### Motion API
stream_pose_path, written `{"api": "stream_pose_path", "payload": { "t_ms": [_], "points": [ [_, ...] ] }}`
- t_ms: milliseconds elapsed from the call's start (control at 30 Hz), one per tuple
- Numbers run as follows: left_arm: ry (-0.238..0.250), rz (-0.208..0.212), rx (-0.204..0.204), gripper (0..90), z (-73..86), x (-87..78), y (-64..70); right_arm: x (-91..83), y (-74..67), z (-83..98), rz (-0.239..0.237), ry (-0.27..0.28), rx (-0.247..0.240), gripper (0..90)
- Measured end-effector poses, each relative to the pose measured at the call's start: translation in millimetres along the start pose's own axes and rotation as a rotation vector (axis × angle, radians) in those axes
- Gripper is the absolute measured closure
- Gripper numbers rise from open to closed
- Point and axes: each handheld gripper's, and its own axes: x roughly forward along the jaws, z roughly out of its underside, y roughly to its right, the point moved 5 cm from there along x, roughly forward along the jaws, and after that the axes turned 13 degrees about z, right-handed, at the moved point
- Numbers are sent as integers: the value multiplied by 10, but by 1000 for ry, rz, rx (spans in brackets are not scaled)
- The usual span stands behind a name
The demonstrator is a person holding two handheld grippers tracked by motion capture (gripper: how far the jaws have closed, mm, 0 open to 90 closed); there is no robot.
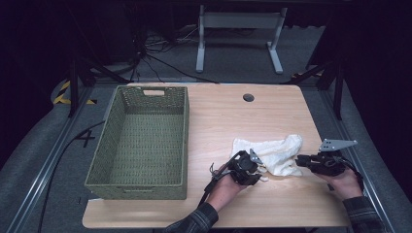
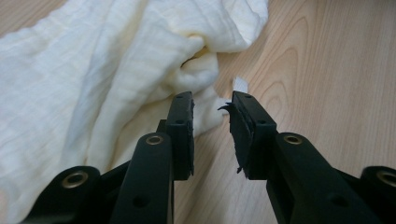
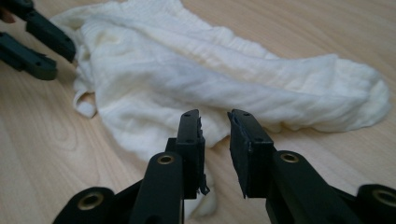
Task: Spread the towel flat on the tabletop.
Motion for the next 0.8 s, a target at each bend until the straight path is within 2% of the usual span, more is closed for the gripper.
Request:
{"api": "stream_pose_path", "payload": {
  "t_ms": [67, 133, 267, 367, 400, 433, 533, 667, 700, 800],
  "points": [
    [-11, 4, 2, 700, -19, 77, -8, -2, -68, 40, -31, -17, -9, 712],
    [-31, 0, 7, 713, -14, 128, -22, 8, -112, 83, -41, -40, -20, 693],
    [-39, -23, 17, 826, -7, 137, -43, 21, -134, 177, -38, -88, -31, 682],
    [-41, -18, 5, 861, -3, 124, -43, 26, -125, 223, -39, -111, -31, 767],
    [-40, -13, 6, 865, -5, 107, -34, 31, -125, 233, -44, -122, -34, 829],
    [-32, -7, 6, 868, -10, 83, -24, 35, -125, 239, -42, -125, -42, 862],
    [-14, 0, 3, 870, -10, -49, 30, 9, -111, 239, -42, -127, -38, 883],
    [-8, -20, 4, 871, 52, -256, 77, -57, -38, 255, -23, -118, -21, 888],
    [-8, -41, -8, 872, 93, -326, 86, -71, -20, 260, -18, -114, -16, 887],
    [9, -67, -30, 872, 192, -475, 88, -153, 66, 297, 4, -105, 6, 888]
  ]
}}
